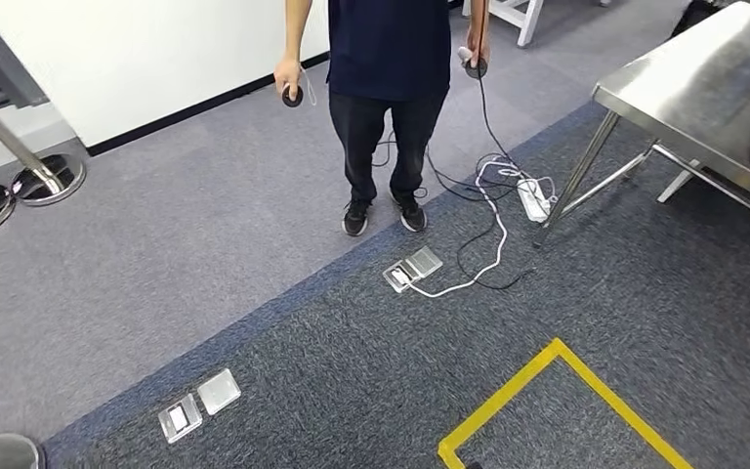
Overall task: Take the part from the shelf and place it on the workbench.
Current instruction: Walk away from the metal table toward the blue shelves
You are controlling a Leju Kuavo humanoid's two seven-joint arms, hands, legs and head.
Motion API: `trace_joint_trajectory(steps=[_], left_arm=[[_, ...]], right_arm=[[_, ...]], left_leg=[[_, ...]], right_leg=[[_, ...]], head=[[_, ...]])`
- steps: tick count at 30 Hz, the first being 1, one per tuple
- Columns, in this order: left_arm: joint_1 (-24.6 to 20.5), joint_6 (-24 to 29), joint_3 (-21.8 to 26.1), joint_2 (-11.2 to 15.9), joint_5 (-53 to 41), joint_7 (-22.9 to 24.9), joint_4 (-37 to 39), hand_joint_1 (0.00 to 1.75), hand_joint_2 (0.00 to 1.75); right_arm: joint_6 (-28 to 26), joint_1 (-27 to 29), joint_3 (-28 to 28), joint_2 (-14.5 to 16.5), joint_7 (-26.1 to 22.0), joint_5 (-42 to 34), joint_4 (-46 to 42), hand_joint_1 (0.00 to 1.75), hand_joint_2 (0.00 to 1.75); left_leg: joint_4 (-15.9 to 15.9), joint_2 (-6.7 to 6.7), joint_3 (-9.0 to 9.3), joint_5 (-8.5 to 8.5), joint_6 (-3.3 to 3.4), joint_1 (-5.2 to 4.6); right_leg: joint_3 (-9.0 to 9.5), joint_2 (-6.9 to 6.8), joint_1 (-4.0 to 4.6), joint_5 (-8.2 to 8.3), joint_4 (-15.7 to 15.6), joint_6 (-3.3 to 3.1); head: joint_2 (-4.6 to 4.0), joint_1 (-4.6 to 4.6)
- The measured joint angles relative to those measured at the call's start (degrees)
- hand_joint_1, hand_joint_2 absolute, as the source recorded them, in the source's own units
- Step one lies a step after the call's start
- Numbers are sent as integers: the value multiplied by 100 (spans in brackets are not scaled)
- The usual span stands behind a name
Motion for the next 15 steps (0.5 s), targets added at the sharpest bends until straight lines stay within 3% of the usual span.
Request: trace_joint_trajectory(steps=[3,5,7,8,9,10,11,13,15], left_arm=[[11,5,-9,5,5,-1,0,0,0],[7,8,-14,13,5,-2,0,0,0],[-14,8,-28,16,5,-2,0,0,0],[-20,8,-35,16,4,-1,0,0,0],[-19,8,-40,16,4,1,0,0,0],[-16,8,-43,16,3,2,0,0,0],[-14,8,-44,16,3,5,0,0,0],[-20,9,-45,16,3,9,0,0,0],[-39,12,-46,16,4,16,-1,0,0]], right_arm=[[-9,-10,54,-2,-11,-40,3,0,175],[-10,-25,74,-7,-14,-57,7,0,175],[-10,-29,95,-16,-15,-79,20,0,175],[-6,-26,110,-20,-15,-90,27,0,175],[0,-24,124,-22,-15,-99,33,0,175],[8,-24,137,-23,-15,-105,37,0,175],[14,-28,146,-25,-15,-108,38,0,175],[23,-38,162,-26,-15,-115,41,0,175],[29,-52,176,-29,-16,-124,50,0,175]], left_leg=[[32,-118,-43,5,-82,13],[294,66,-146,-160,-148,5],[944,336,-453,-478,-217,19],[1292,397,-629,-607,-240,37],[1523,431,-751,-658,-254,52],[1562,453,-779,-608,-258,65],[1386,480,-697,-461,-254,73],[643,674,-330,-88,-217,61],[118,883,-104,52,-155,6]], right_leg=[[26,-120,7,-6,-55,-70],[54,-245,-13,10,-97,-125],[69,-382,-12,3,-111,-164],[72,-458,-7,-6,-111,-175],[77,-531,-4,-17,-109,-181],[86,-599,-5,-28,-109,-180],[103,-662,-7,-43,-109,-173],[158,-775,-3,-84,-110,-138],[199,-876,20,-125,-111,-82]], head=[[0,-8],[0,-53],[0,-105],[0,-113],[0,-114],[0,-115],[0,-116],[0,-119],[0,-122]])
